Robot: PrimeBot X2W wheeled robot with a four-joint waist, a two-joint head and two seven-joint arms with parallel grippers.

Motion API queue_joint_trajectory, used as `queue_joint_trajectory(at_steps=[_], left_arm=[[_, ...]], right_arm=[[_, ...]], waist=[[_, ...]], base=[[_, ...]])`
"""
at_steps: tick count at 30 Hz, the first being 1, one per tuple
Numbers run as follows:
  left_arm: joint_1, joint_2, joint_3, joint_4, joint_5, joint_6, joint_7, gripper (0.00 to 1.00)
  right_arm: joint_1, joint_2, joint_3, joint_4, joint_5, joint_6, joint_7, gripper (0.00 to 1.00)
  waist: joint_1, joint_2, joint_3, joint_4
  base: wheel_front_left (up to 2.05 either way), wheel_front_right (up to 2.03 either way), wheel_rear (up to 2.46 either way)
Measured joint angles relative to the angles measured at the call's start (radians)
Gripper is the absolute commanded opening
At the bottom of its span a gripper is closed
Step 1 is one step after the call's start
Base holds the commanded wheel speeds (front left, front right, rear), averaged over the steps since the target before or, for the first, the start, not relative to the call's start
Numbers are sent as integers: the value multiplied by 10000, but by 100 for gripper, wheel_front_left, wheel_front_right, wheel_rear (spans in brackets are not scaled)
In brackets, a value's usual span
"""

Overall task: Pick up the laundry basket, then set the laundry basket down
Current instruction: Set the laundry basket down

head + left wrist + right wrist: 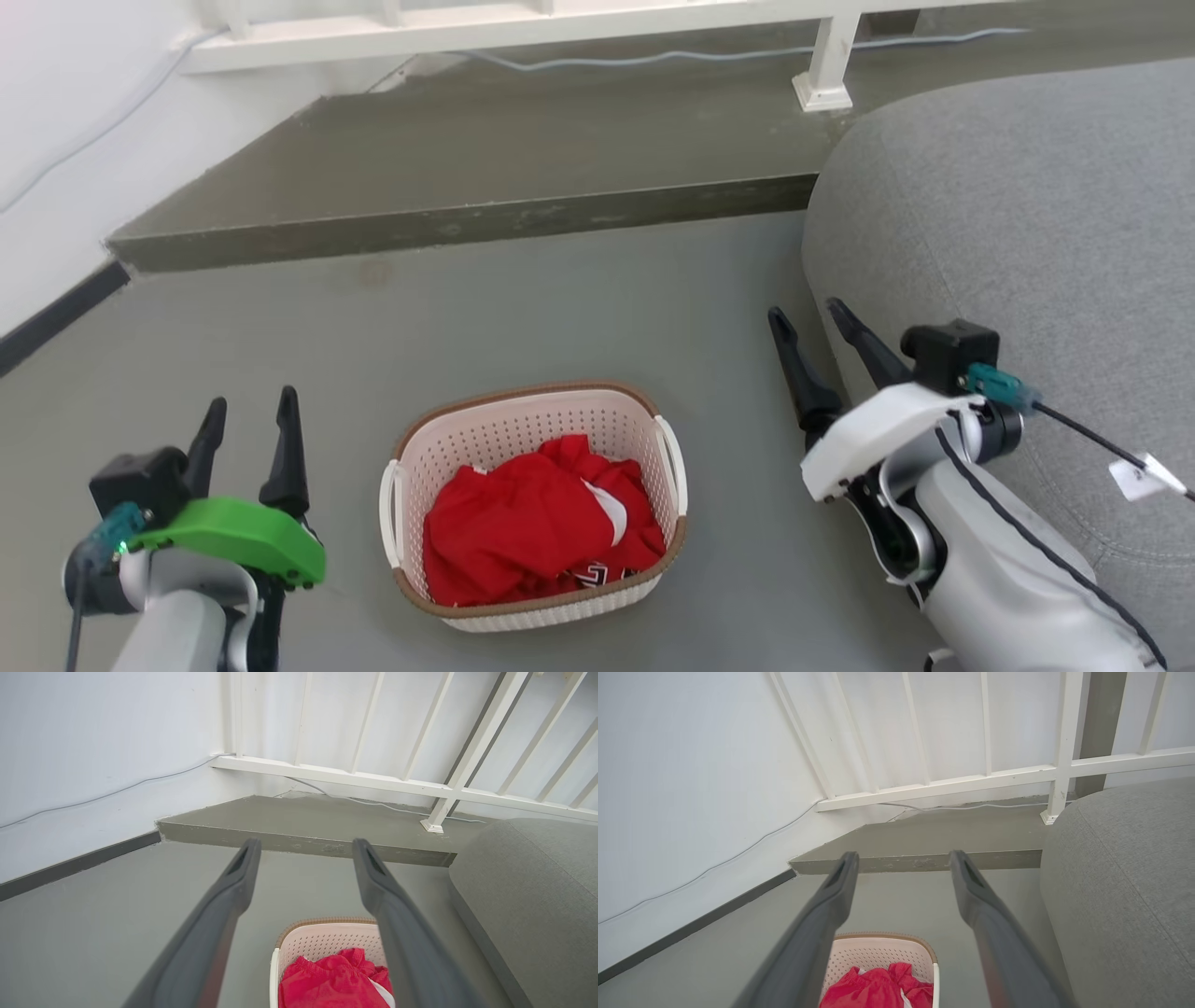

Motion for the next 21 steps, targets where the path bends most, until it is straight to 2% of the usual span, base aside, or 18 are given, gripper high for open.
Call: queue_joint_trajectory(at_steps=[9,14,21], left_arm=[[765,-230,230,-514,257,-31,0,100],[1038,-548,360,-823,251,-148,0,100],[1380,-577,527,-1129,412,-240,0,100]], right_arm=[[1011,-31,-447,-660,-439,-12,0,100],[1442,102,-686,-940,-548,-15,0,100],[1865,211,-993,-1227,-754,-82,0,100]], waist=[[0,0,-375,37],[0,0,-422,65],[0,0,-451,83]], base=[[0,0,0],[0,0,0],[0,0,0]])
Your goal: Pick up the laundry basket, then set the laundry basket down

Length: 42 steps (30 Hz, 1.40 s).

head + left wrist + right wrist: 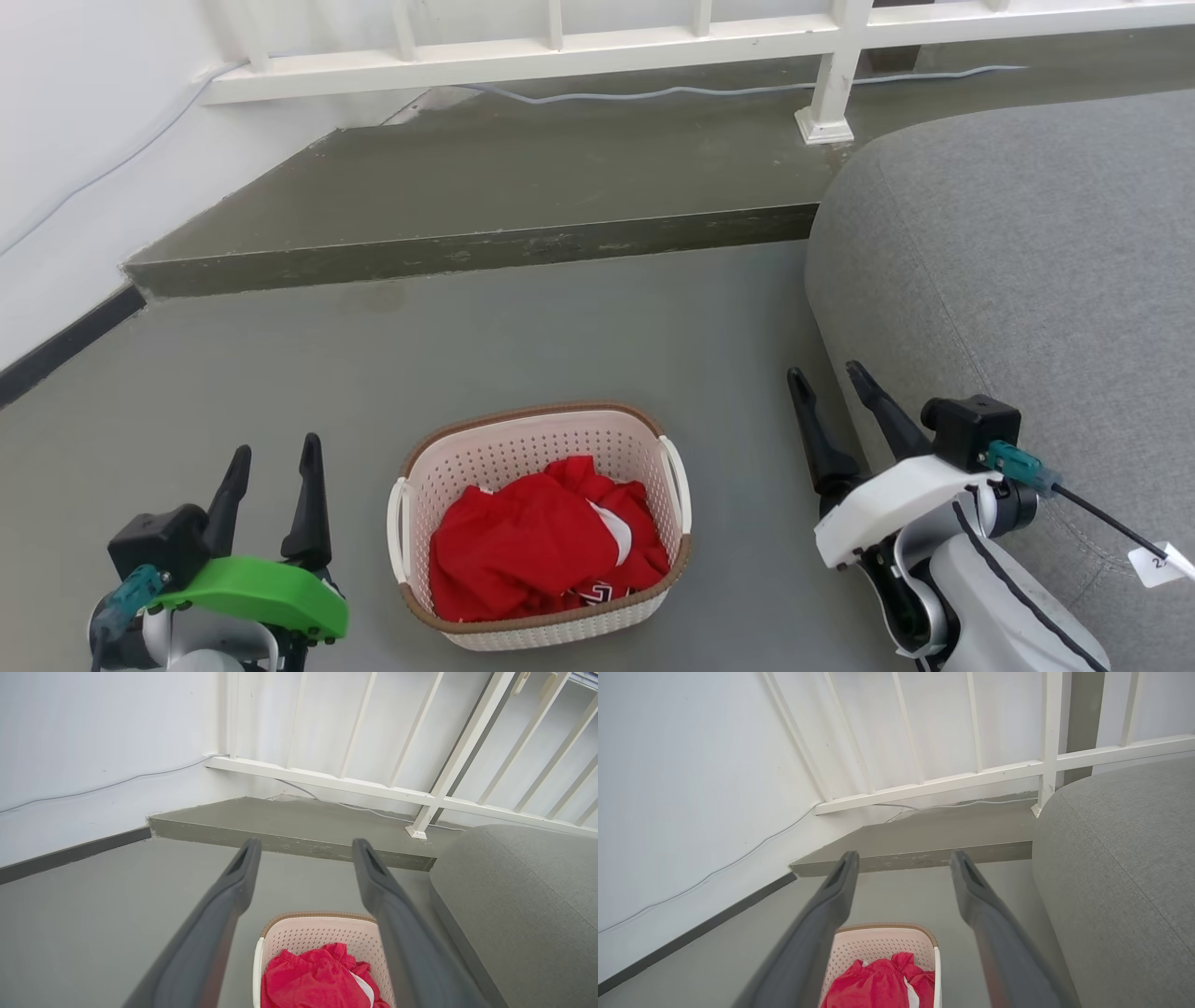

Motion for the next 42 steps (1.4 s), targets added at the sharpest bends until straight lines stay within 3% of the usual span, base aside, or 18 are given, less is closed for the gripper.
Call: queue_joint_trajectory(at_steps=[42], left_arm=[[613,-422,608,-562,918,-353,0,100]], right_arm=[[705,205,-681,-443,-1127,278,0,100]], waist=[[0,0,117,-21]], base=[[0,0,0]])
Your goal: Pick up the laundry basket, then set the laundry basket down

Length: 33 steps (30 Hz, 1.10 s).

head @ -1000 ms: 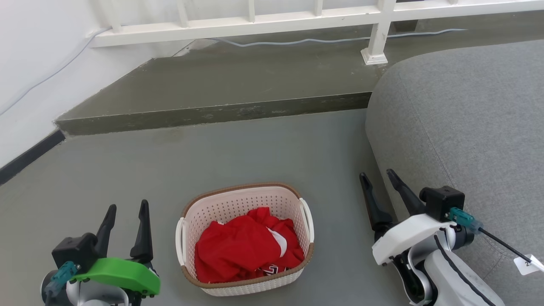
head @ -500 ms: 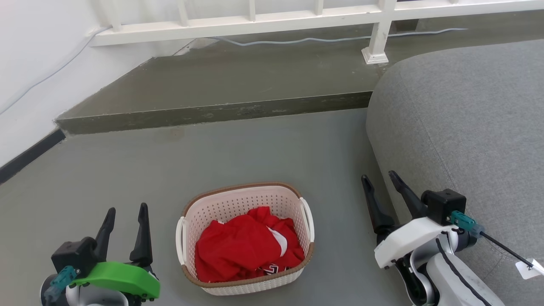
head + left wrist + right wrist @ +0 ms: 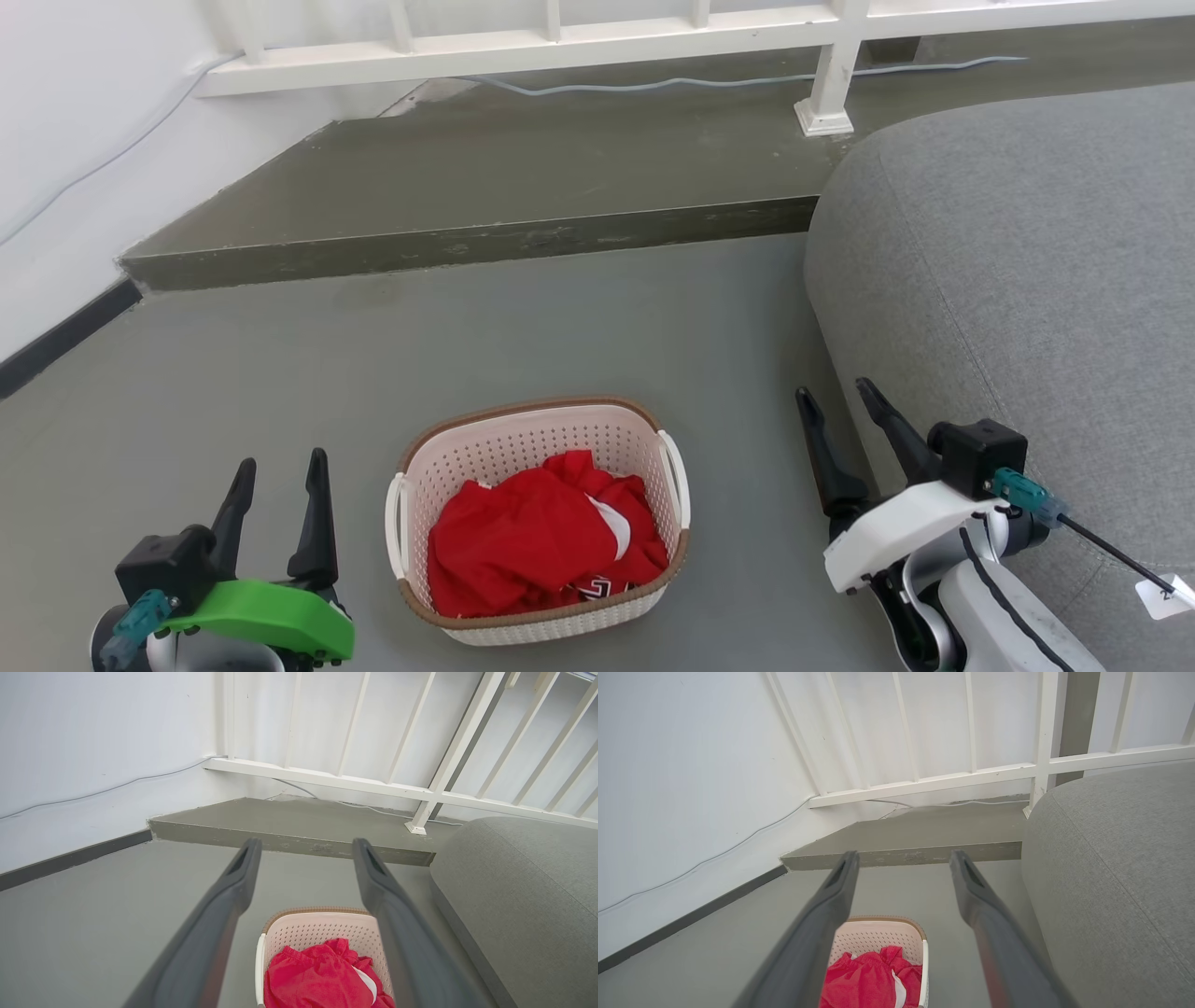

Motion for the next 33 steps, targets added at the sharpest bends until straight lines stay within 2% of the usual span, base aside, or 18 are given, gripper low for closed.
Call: queue_joint_trajectory(at_steps=[19,20,27,33], left_arm=[[36,-92,165,-17,128,-174,0,100],[37,-98,171,-21,127,-176,0,0],[228,-282,107,579,42,-167,67,0],[222,-307,280,633,-564,-169,328,0]], right_arm=[[53,121,-222,-33,-293,173,0,100],[53,138,-226,-35,-337,174,0,0],[607,255,-161,439,-303,171,6,0],[615,295,-362,364,328,209,88,0]], waist=[[0,0,113,-55],[0,0,123,-55],[0,0,125,-55],[0,0,105,-54]], base=[[0,0,0],[0,0,0],[0,0,0],[0,0,0]])
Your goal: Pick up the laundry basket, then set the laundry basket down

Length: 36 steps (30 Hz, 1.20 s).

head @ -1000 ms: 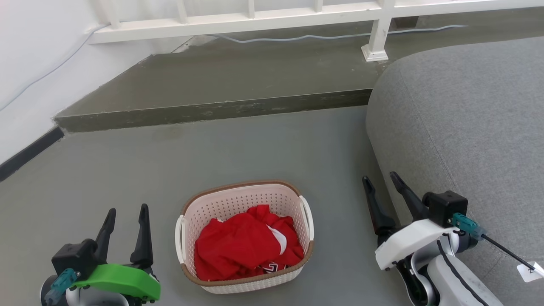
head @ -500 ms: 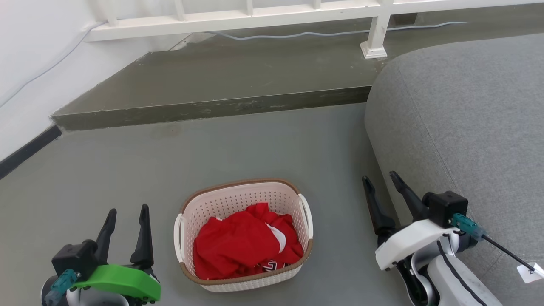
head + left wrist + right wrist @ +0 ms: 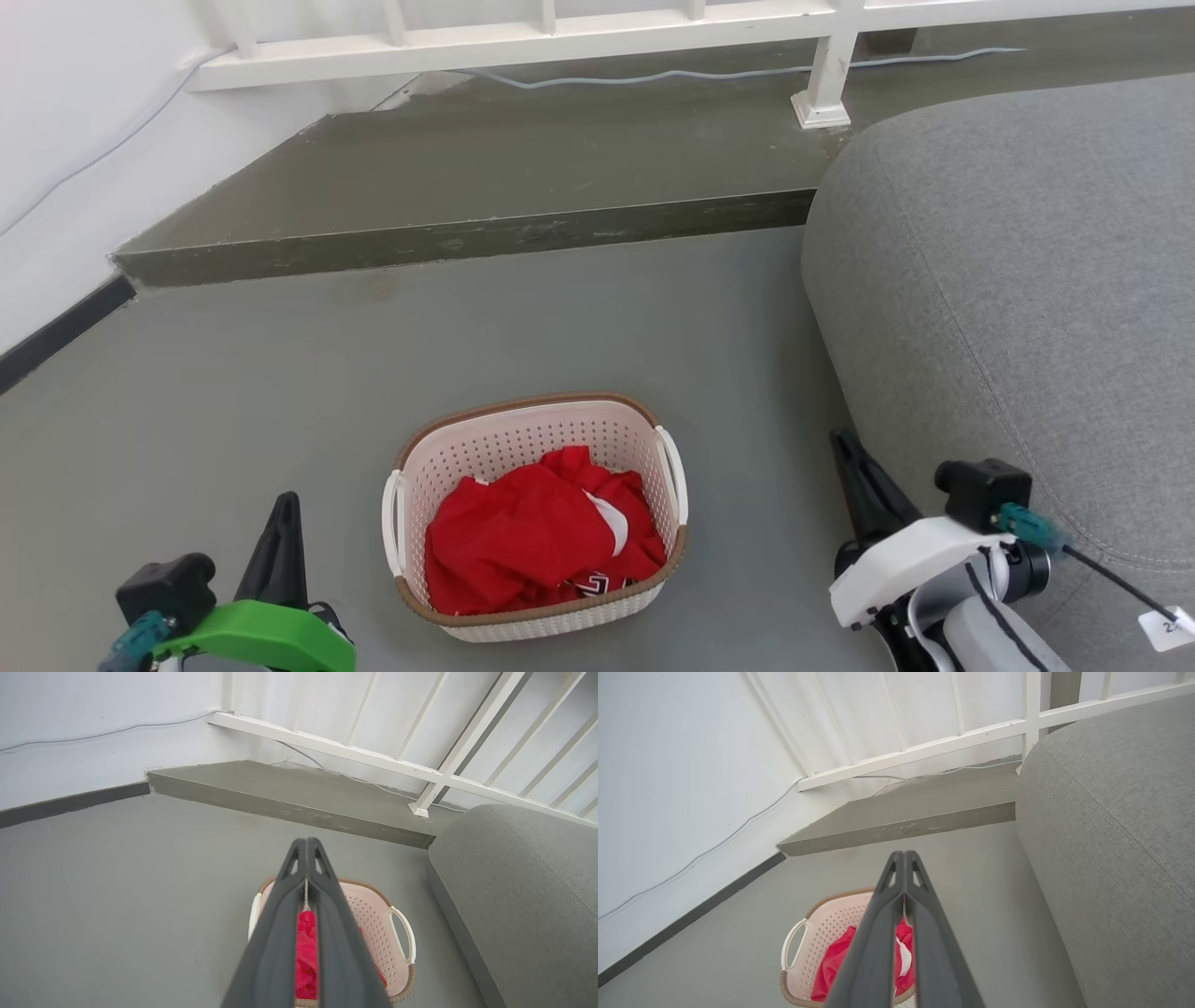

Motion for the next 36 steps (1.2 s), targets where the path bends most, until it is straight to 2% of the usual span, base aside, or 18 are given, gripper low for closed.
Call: queue_joint_trajectory(at_steps=[36], left_arm=[[-206,-79,711,69,-4318,-96,1407,0]], right_arm=[[-1,86,-1774,-309,4684,481,1244,0]], waist=[[1,0,-93,45]], base=[[0,0,0]])
